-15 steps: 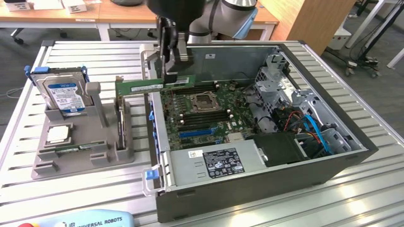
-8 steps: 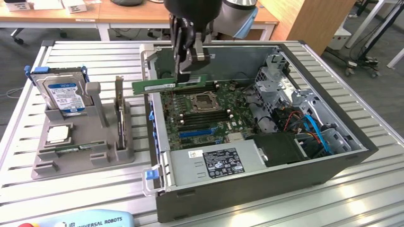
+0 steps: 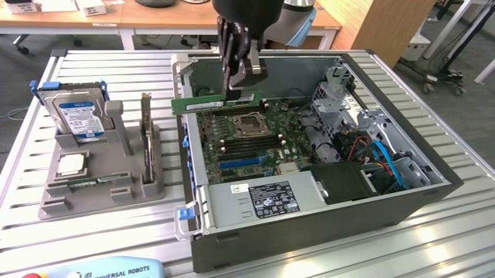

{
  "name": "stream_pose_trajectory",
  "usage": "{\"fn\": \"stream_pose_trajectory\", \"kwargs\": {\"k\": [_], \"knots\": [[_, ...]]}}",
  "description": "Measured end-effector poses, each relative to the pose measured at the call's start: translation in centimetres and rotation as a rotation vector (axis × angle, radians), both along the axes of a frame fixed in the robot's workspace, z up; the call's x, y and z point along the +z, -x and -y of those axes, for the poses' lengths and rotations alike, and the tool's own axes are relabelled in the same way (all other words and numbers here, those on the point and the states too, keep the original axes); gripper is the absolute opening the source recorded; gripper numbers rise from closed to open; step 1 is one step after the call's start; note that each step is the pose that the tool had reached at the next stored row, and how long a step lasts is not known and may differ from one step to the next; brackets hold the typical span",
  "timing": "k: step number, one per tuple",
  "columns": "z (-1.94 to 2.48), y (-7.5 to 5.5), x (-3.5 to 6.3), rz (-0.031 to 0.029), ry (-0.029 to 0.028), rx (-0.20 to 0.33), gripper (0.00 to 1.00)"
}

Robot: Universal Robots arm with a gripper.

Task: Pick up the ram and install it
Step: 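Pick up the ram and move it above insertion slot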

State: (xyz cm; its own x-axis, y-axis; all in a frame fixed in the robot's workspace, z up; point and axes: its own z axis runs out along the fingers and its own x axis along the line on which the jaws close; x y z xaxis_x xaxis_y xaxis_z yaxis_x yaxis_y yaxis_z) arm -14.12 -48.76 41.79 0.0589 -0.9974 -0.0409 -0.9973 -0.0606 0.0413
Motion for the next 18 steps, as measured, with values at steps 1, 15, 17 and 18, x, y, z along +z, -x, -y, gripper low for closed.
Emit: {"fn": "stream_pose_trajectory", "kwargs": {"k": [1, 15, 17, 18], "knots": [[0.00, -0.1, 0.00, 0.0000, 0.0000, -0.004, 0.12], [-0.04, -1.1, -0.04, -0.0001, 0.0001, -0.070, 0.12], [-0.03, -1.1, -0.04, 0.0000, 0.0001, -0.070, 0.12], [-0.03, -1.1, -0.04, 0.0000, 0.0001, -0.070, 0.12]]}}
